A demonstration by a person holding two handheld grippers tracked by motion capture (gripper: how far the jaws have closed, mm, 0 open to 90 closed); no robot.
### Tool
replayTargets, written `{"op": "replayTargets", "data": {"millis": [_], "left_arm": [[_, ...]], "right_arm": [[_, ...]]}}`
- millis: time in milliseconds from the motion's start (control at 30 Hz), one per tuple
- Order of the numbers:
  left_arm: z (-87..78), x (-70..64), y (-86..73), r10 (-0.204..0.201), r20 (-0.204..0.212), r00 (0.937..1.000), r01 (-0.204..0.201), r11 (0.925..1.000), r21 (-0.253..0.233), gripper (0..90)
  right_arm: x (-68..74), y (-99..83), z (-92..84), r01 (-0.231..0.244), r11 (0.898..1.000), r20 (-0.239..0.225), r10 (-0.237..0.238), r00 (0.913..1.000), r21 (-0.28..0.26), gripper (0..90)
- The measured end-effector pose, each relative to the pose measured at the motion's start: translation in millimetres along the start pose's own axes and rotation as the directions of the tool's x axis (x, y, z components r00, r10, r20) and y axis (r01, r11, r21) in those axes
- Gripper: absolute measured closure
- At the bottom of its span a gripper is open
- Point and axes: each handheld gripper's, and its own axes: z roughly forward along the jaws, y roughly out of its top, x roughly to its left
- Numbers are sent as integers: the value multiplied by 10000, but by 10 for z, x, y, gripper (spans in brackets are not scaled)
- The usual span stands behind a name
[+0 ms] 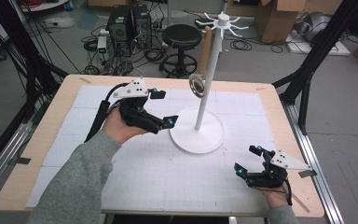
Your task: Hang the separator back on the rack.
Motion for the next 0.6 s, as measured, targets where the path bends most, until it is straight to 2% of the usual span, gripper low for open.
{"op": "replayTargets", "data": {"millis": [133, 233, 433, 600], "left_arm": [[-35, -26, -127, -34, 60, 10000, 35, 9999, -132, 56], [-51, -36, -228, -41, -39, 10000, 41, 10000, 7, 56], [-98, -11, -471, -328, -14, 9995, 328, 9994, 56, 57], [-154, -19, -604, -646, -218, 9977, 649, 9978, 132, 57]], "right_arm": [[4, 8, 14, -9, 10000, -31, 9, 10000, -35, 48], [5, 10, 23, 40, 10000, -35, -40, 10000, -19, 48], [16, 16, 23, -18, 10000, -56, 18, 10000, -29, 48], [5, 14, 26, -15, 10000, -18, 15, 10000, -33, 48]]}}
